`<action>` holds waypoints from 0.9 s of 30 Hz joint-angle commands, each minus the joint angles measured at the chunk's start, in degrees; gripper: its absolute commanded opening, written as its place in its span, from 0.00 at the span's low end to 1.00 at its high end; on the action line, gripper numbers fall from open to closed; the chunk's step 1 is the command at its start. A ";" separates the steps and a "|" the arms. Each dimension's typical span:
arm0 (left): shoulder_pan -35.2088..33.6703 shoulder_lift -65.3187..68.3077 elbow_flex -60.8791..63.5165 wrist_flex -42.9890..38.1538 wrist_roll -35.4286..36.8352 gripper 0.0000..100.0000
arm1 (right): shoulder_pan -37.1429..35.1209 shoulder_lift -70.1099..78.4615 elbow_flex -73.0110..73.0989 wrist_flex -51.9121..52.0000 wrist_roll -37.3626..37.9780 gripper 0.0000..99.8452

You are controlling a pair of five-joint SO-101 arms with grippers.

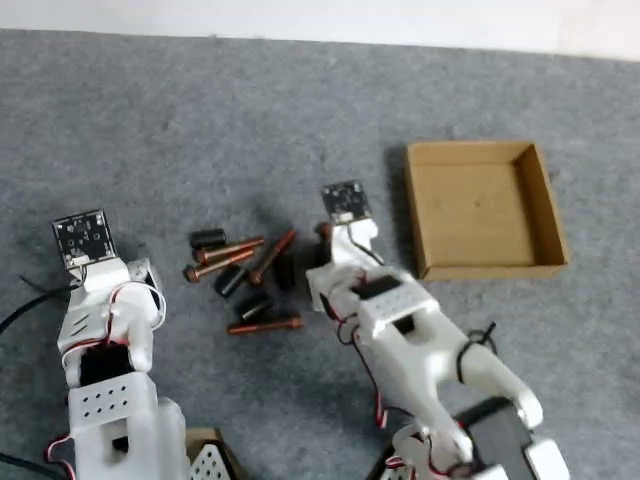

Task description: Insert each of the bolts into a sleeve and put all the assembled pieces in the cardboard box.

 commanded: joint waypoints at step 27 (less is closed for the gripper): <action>3.56 -1.80 -0.40 -1.14 -2.90 0.15 | 0.75 -17.01 10.33 -8.57 0.53 0.01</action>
